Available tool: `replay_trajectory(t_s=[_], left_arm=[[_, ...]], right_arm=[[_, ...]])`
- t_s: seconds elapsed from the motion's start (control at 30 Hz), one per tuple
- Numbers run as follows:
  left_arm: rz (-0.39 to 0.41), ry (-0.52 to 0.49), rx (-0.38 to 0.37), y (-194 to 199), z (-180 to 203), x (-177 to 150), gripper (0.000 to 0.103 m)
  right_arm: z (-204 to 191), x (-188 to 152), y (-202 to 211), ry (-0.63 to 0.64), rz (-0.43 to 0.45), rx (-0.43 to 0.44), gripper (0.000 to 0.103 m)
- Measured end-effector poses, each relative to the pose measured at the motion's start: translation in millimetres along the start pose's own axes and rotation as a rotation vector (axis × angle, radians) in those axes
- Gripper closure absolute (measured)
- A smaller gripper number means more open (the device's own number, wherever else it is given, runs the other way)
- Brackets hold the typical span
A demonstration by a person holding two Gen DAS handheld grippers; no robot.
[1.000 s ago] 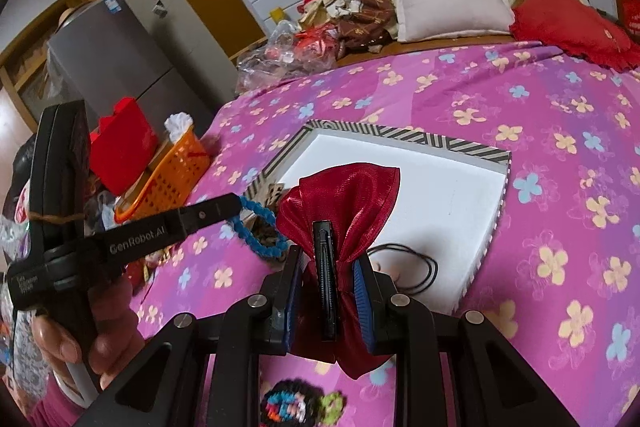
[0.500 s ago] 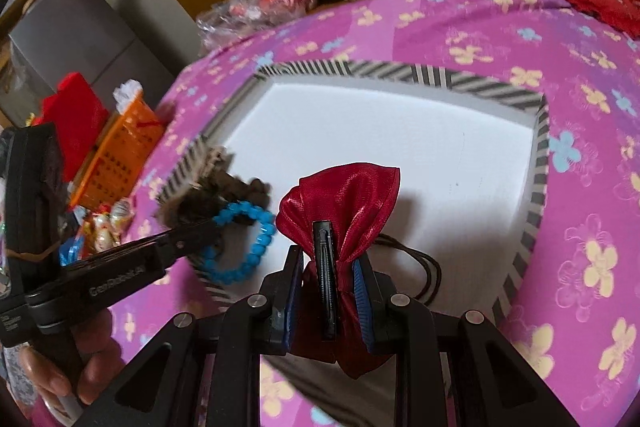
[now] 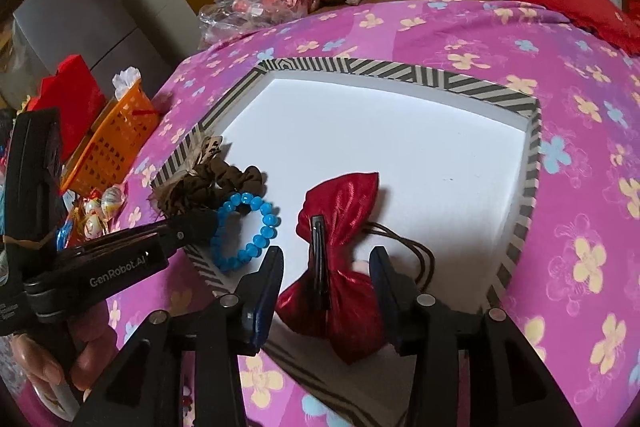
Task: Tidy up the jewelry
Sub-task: 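Open left tool over tray while right tool lowers red bow into tray, then move left tool to multicolour bead bracelet while right tool grasps black scrunchie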
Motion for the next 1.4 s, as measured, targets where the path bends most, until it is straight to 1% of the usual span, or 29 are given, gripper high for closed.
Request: replay_trajectory(t_s=[0.03,0.1,0.13,0.33,0.6,0.67,0.9,1.13,1.27,1.4], left_arm=[[0.009,-0.006,-0.007,4,2,0,0.073],[0.027,-0.017,-0.008,9,4,0,0.057],[0.039,-0.027,-0.004,13,5,-1,0.055],[0.066,-0.051,0.014,29,7,-8,0.055],[0.132,-0.082,0.068,58,-1,-26,0.054],[0.135,-0.084,0.073,63,-5,-33,0.054],[0.108,-0.067,0.071,72,-28,-64,0.054],[0.055,0.003,0.052,70,-57,-97,0.054],[0.043,0.029,0.046,66,-65,-105,0.054],[0.046,0.051,0.048,64,-74,-108,0.054]], right_arm=[[1,-1,2,-0.004,0.002,-0.002,0.06],[3,-3,7,-0.018,0.007,-0.002,0.06],[4,-4,9,-0.023,0.009,-0.003,0.06],[1,-10,30,-0.03,0.034,-0.004,0.059],[-27,-30,54,0.016,0.046,0.008,0.059],[-33,-36,57,0.028,0.043,0.01,0.059],[-50,-65,66,0.067,0.026,0.013,0.059],[-59,-100,57,0.095,-0.029,0.016,0.059],[-67,-111,57,0.143,-0.036,-0.001,0.059],[-80,-110,58,0.224,-0.028,-0.024,0.059]])
Point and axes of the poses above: each gripper's, at about its wrist camera, not at the fingertips, and y roughly against the way its jaws point, z to its right, x to its top, the point moved 8 cm from there along -y, roughly the way its jaws point, and after that the axes turned 11 degrees about y, right-handed, at the moved point
